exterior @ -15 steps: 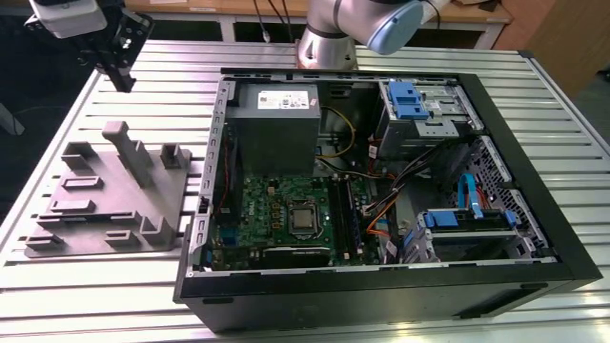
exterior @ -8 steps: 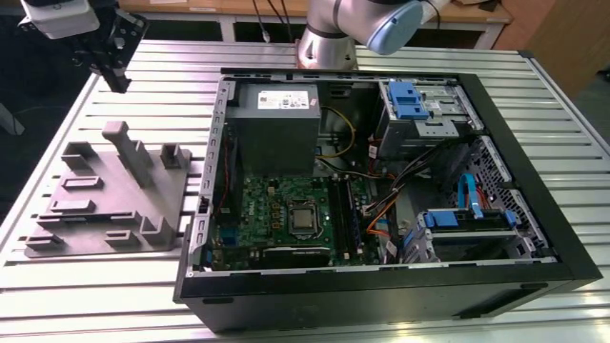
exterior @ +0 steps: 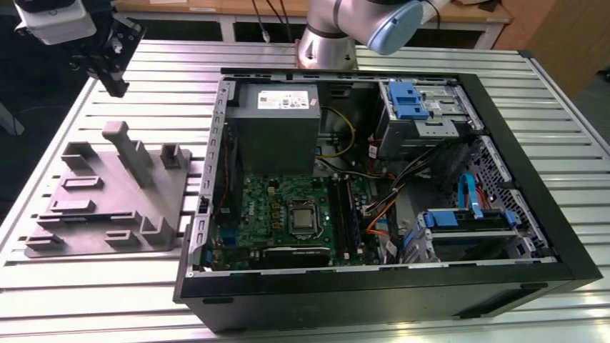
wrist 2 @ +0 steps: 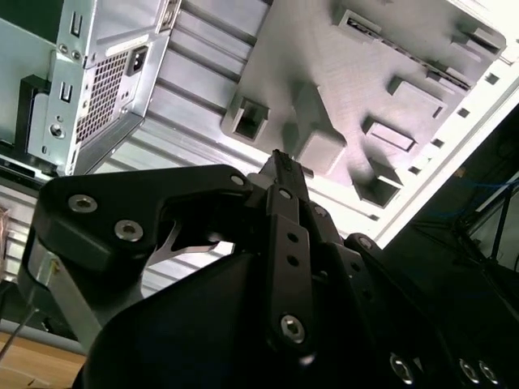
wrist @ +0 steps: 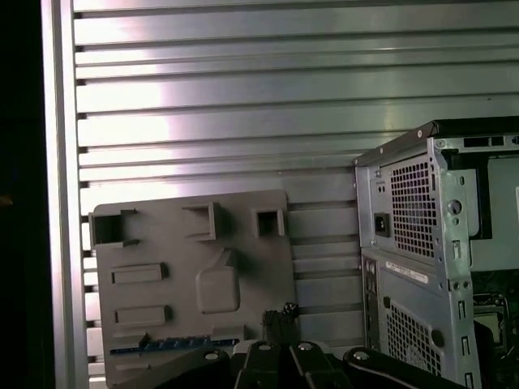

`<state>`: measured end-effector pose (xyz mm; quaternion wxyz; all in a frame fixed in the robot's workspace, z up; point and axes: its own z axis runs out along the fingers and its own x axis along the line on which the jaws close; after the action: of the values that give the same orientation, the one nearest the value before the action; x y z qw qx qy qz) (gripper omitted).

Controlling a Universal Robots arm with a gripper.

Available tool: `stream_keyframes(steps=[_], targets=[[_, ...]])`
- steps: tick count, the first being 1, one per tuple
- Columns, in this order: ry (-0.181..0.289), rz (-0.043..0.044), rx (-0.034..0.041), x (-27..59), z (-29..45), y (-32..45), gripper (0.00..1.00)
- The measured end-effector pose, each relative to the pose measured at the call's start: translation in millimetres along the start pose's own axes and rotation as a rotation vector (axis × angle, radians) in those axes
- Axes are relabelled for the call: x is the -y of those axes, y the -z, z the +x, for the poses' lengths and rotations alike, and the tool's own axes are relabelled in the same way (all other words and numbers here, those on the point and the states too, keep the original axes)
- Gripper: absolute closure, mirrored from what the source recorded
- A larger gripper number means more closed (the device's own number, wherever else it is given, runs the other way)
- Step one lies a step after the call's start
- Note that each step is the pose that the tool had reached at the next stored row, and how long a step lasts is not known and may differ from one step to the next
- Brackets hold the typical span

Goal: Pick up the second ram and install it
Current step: 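Reach for the second ram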

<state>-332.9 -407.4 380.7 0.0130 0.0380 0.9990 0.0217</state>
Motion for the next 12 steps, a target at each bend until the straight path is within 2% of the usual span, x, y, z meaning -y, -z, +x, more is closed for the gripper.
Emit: stream_keyframes(steps=[7,12], targets=[[0.0,0.0,0.0001,3.6,3.3,-4.6,0.9],[0.0,0.0,0.0,5.2,11.2,-9.0,0.9]])
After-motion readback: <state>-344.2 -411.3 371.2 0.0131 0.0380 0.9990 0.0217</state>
